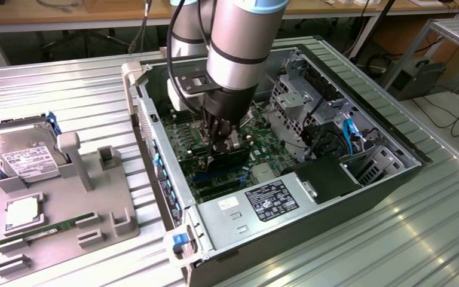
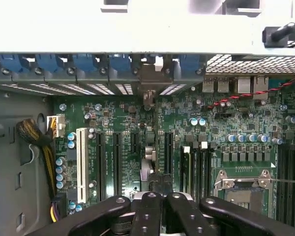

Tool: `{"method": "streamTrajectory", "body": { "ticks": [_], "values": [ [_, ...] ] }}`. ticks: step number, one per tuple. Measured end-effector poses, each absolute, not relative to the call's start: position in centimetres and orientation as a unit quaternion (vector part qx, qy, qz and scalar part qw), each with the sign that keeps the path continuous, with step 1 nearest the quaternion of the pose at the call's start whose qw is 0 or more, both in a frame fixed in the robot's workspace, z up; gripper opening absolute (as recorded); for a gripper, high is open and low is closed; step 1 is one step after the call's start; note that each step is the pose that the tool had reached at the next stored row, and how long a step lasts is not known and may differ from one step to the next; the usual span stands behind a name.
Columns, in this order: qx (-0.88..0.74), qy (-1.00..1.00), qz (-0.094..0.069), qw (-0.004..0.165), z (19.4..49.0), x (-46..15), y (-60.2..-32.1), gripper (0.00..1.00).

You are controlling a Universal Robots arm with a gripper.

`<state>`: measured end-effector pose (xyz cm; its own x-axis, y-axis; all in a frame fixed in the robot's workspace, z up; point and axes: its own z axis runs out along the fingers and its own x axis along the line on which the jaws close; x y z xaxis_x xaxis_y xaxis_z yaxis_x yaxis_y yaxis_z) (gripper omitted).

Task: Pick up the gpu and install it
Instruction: 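Insert the gpu into the slot, then press down on the gpu until it lock into place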

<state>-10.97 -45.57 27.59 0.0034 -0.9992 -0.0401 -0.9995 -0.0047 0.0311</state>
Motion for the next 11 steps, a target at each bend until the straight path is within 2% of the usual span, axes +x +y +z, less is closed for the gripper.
{"method": "streamTrajectory", "body": {
  "ticks": [11],
  "values": [
    [-0.709,0.705,0.025,0.003,27.37,-11.17,-45.58,0.11]
  ]
}}
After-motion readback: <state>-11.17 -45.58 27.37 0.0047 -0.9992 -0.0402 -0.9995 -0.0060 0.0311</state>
